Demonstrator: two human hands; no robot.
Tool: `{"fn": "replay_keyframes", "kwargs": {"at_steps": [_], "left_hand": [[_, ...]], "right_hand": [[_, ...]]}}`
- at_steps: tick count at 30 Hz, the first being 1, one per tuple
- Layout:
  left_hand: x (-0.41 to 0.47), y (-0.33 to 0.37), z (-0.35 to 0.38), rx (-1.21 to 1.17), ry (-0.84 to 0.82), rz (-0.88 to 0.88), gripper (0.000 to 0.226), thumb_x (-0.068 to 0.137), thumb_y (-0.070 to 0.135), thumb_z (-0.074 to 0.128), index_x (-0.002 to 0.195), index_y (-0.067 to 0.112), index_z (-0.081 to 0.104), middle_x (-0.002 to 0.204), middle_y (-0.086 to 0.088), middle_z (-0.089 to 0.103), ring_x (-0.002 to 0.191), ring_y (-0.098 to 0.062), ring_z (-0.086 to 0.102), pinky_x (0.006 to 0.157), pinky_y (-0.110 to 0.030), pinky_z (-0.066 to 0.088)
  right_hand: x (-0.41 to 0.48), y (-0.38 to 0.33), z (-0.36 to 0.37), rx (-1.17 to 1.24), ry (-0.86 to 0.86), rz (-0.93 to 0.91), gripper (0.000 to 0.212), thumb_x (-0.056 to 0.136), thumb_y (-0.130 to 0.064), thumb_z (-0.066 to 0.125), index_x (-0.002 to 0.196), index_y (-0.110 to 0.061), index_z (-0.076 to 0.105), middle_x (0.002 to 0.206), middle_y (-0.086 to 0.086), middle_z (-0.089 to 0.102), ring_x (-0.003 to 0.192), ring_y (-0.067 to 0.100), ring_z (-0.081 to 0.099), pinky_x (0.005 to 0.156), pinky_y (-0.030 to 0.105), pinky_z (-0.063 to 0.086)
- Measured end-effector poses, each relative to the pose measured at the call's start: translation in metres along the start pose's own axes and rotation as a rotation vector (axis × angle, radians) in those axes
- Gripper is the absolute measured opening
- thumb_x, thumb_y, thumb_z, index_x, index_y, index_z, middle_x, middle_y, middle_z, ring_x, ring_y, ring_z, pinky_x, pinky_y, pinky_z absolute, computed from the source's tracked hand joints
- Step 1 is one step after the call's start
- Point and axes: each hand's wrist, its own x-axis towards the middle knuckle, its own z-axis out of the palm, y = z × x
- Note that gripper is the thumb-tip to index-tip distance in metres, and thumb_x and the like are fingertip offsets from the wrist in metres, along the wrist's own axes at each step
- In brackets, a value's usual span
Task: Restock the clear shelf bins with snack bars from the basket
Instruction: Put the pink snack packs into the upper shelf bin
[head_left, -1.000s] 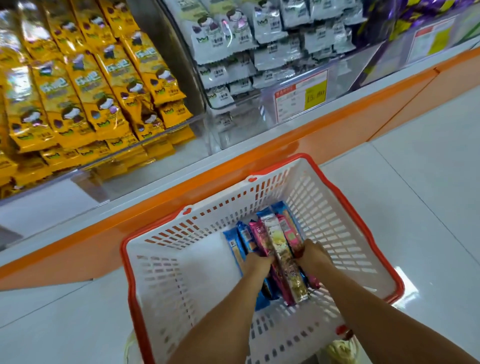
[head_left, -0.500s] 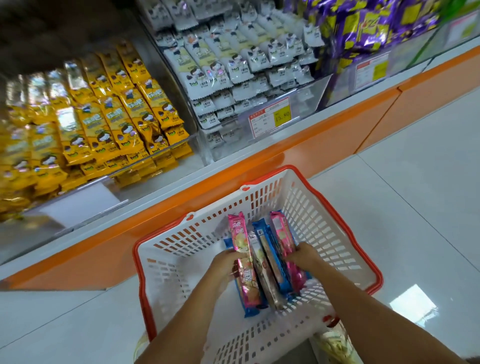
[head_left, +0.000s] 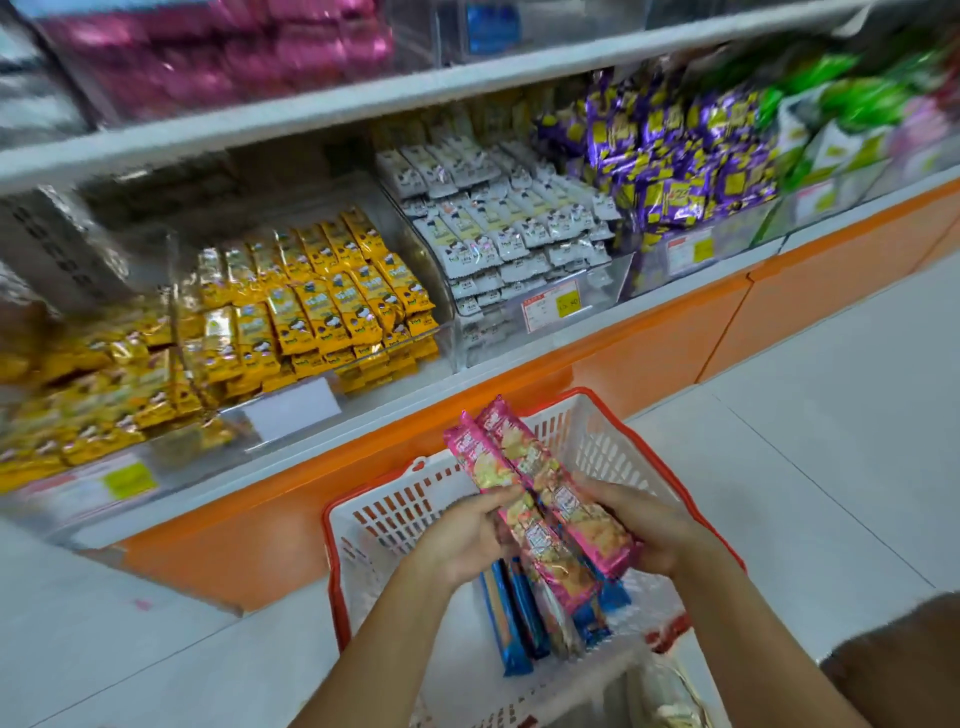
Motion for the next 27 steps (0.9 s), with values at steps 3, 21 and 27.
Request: {"fn": "replay_keyframes", "kwargs": {"at_steps": [3,21,27], "left_hand": [[-0.020,0.013,0.012,0.030,-0.026,0.099,0.060,0.069,0.022,0.079,0.123,0.004,0.059,0.121,-0.016,0.063,0.100,-0.028,0.059,0.096,-0.044,0.045],[-0.153,0.134,0.094,-0.096,0.019,0.457,0.013,0.084,0.018,0.068,0.093,0.008,0.069,0.084,-0.010,0.074,0.071,-0.022,0.071,0.074,-0.038,0.057],[-0.199,0.187,0.106,-0.028,0.038,0.638,0.021,0.088,0.034,0.061,0.093,0.014,0.065,0.078,-0.006,0.074,0.064,-0.018,0.070,0.063,-0.042,0.059]], "right_hand": [[-0.018,-0.019,0.023,-0.244,-0.003,-0.078,0.034,0.088,-0.027,0.062,0.121,-0.016,0.059,0.109,0.004,0.072,0.100,0.021,0.069,0.082,0.030,0.056],[-0.076,-0.064,0.114,-1.520,0.952,-1.233,0.082,0.077,-0.056,0.051,0.145,-0.015,0.035,0.127,0.008,0.048,0.110,0.026,0.045,0.089,0.043,0.047],[-0.099,-0.117,0.155,-1.404,0.825,-1.389,0.071,0.070,-0.044,0.050,0.139,-0.032,0.040,0.119,0.006,0.047,0.102,0.025,0.049,0.084,0.041,0.047]]}}
